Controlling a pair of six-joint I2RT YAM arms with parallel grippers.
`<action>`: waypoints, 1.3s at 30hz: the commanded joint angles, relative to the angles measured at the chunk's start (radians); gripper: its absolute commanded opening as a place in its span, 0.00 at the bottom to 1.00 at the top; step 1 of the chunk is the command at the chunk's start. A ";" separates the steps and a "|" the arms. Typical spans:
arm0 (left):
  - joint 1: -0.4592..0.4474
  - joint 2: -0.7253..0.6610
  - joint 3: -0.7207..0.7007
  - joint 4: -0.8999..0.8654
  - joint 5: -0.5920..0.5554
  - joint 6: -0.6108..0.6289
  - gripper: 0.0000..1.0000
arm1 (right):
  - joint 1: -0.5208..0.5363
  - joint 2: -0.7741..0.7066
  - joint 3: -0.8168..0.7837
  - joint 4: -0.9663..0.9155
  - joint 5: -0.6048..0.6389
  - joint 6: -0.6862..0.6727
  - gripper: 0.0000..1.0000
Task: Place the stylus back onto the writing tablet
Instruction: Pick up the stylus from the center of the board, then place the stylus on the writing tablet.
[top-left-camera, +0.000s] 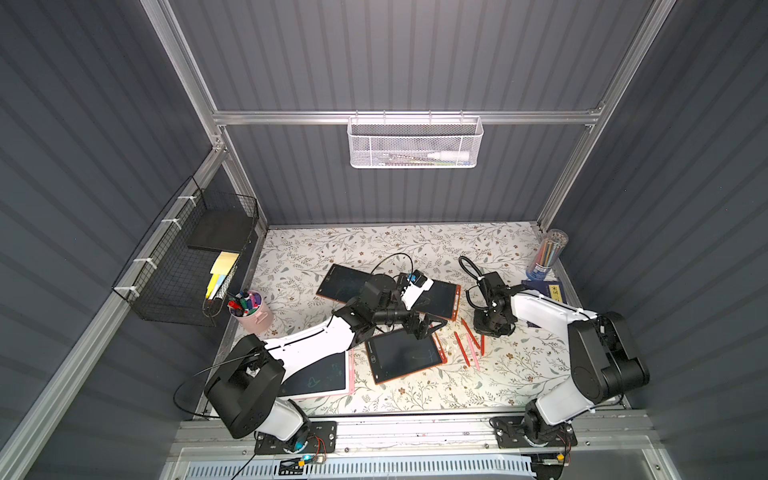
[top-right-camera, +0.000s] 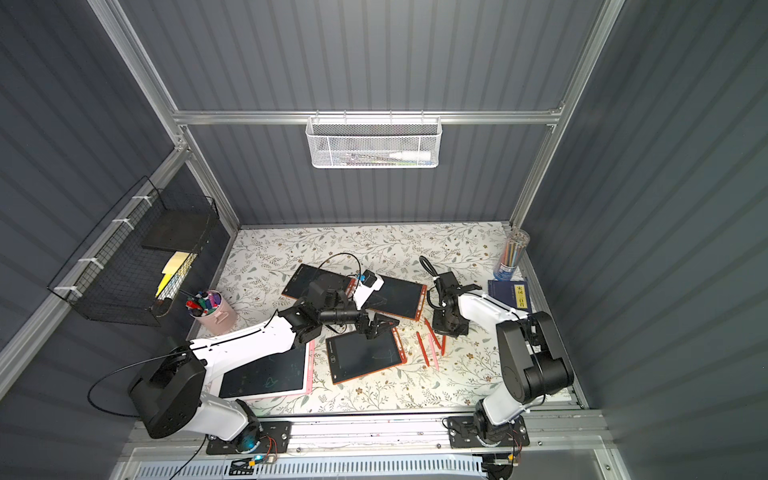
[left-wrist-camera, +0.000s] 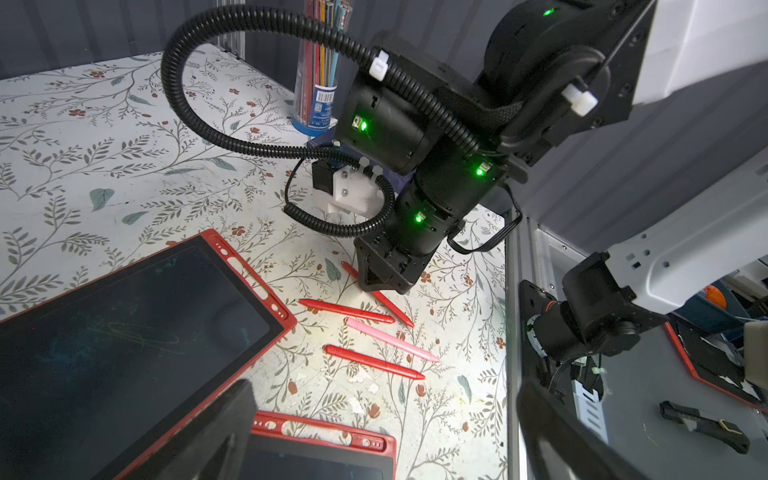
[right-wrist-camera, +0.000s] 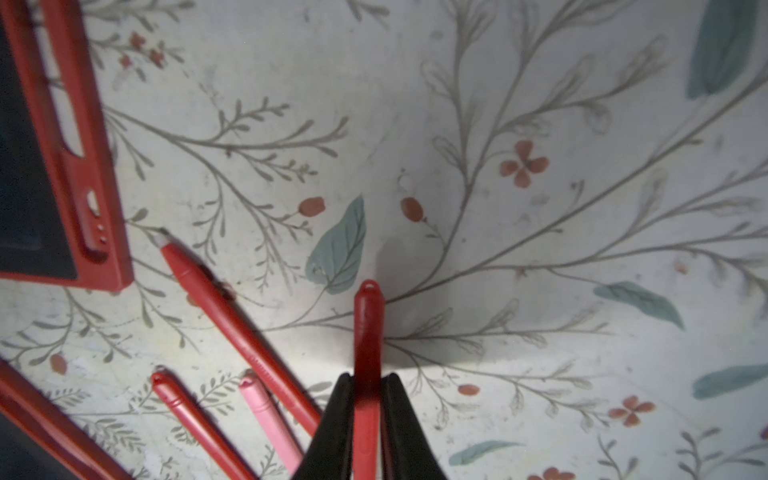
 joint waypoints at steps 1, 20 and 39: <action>-0.006 -0.053 -0.003 -0.022 0.001 0.006 0.99 | 0.017 -0.003 0.044 -0.011 -0.020 -0.033 0.17; -0.006 -0.221 -0.039 -0.254 -0.124 -0.097 0.99 | 0.198 0.106 0.176 0.011 -0.041 -0.104 0.17; -0.006 -0.299 -0.083 -0.344 -0.133 -0.064 0.99 | 0.331 0.231 0.312 -0.007 -0.095 -0.167 0.17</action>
